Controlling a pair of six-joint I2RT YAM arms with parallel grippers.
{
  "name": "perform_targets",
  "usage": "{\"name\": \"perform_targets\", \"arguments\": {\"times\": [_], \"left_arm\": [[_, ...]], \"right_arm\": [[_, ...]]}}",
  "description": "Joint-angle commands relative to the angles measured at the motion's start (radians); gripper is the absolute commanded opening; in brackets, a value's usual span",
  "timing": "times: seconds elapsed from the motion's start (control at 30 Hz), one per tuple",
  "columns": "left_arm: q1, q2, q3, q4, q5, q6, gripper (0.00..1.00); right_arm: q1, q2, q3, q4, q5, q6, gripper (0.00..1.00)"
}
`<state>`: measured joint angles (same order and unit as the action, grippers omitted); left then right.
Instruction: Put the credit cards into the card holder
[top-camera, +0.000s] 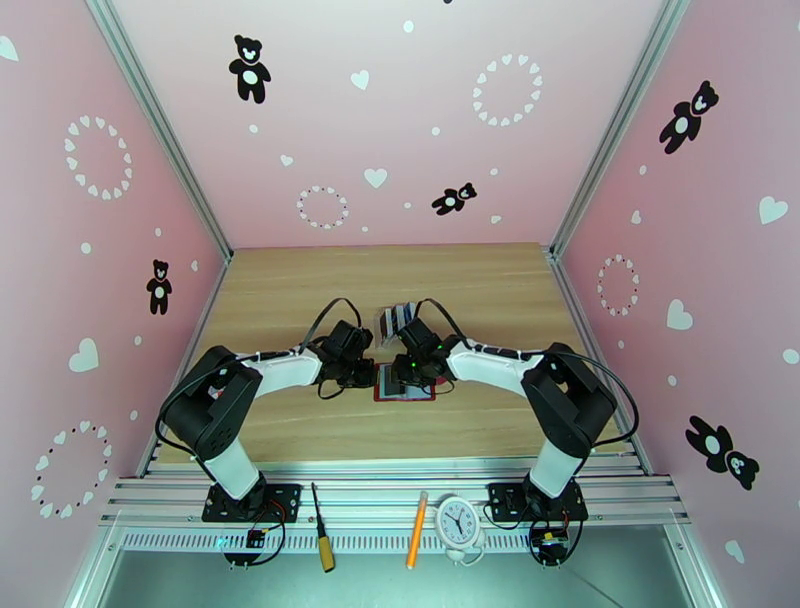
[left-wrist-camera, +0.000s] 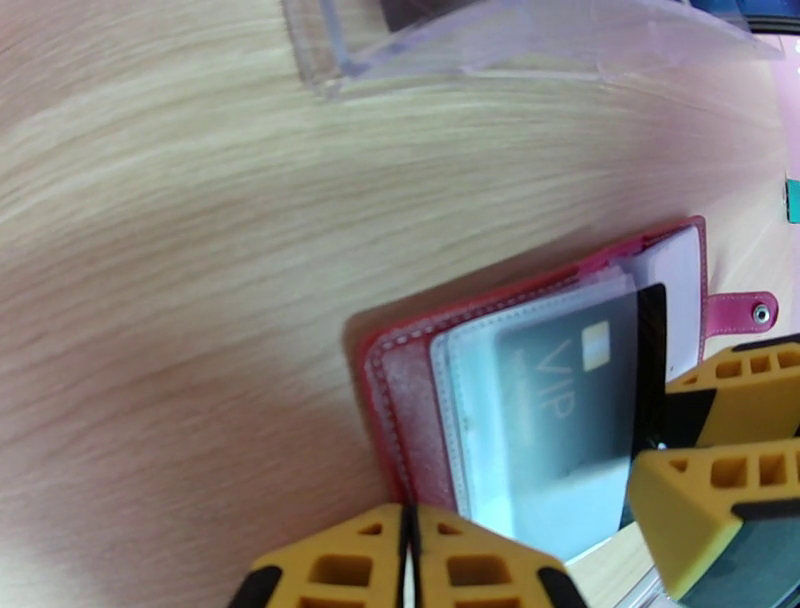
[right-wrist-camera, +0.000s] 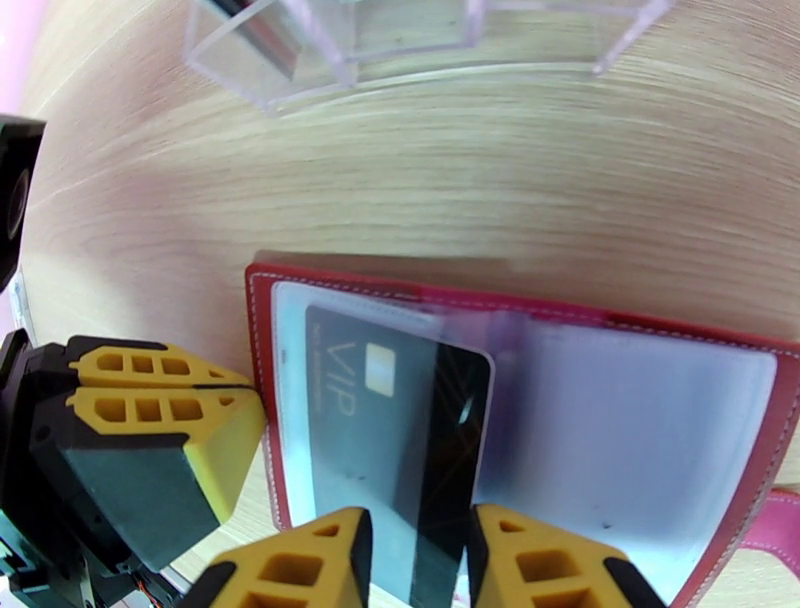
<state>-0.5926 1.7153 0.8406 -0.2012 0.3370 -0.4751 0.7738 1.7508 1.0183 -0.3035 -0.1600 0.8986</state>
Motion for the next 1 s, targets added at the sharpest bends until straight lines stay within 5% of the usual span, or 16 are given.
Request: {"name": "perform_targets", "arguments": {"times": [0.0, 0.97], "left_arm": [[-0.006, 0.016, 0.001, 0.004, 0.022, -0.006, 0.13], [-0.006, 0.033, 0.017, -0.03, -0.036, 0.008, 0.14]], "right_arm": [[0.012, 0.028, 0.033, -0.017, -0.009, -0.001, 0.33], [0.056, 0.069, 0.078, 0.032, -0.033, 0.023, 0.33]]}}
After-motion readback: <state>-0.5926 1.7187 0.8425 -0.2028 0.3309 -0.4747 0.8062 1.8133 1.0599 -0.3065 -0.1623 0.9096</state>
